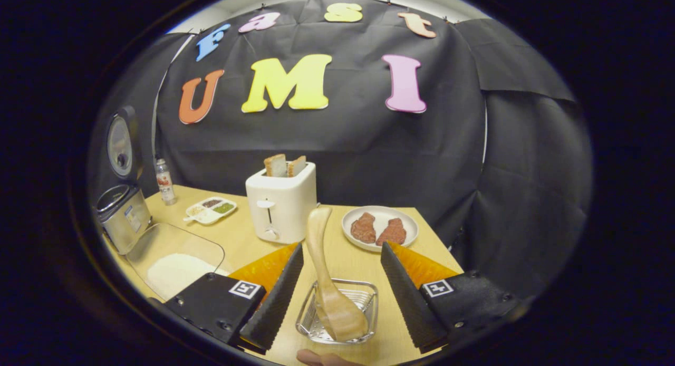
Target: Close the left gripper, press the button to open the rice cooker; take a wooden spoon from the chopstick holder with the right hand, scoop a spoonful of rice and pour it into the rice cooker, then put the wooden spoon back into the chopstick holder.
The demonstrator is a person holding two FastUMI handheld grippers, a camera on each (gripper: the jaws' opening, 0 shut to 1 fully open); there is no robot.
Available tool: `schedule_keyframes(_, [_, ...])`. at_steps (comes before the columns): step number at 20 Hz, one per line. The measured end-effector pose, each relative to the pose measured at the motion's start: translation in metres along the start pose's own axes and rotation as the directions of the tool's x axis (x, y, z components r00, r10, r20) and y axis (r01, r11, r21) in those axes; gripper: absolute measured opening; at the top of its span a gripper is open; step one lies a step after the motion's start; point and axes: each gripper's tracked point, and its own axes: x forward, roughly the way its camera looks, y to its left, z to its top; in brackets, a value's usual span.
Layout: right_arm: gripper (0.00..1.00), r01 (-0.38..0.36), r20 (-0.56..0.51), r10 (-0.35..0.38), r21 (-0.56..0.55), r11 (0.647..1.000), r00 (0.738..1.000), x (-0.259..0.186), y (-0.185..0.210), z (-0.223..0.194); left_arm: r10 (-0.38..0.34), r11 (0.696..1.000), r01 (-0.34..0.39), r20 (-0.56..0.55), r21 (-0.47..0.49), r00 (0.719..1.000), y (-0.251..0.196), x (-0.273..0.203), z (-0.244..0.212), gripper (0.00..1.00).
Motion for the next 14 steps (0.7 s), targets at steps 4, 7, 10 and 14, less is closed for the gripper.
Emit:
schedule_keyframes(4, [0.89, -0.048, -0.115, 0.05, 0.02, 0.999, 0.992, 0.025, 0.015, -0.02, -0.009, 1.0, 0.009, -0.01, -0.002, 1.0, 0.002, 0.001, -0.004, 0.95])
schedule_keyframes(7, [0.73, -0.075, -0.158, 0.083, 0.057, 0.996, 0.984, 0.037, 0.019, -0.02, -0.01, 1.0, 0.01, -0.023, 0.001, 1.0, 0.002, 0.005, -0.01, 0.95])
schedule_keyframes(10, [0.53, -0.117, -0.191, 0.134, 0.096, 0.988, 0.972, 0.038, 0.022, -0.026, -0.015, 1.0, 0.015, -0.035, -0.002, 0.999, 0.001, 0.006, -0.015, 0.95])
schedule_keyframes(14, [0.18, -0.089, -0.149, 0.102, 0.091, 0.992, 0.984, 0.025, 0.001, -0.014, 0.017, 0.999, -0.018, -0.021, -0.03, 1.0, 0.01, 0.004, -0.014, 0.96])
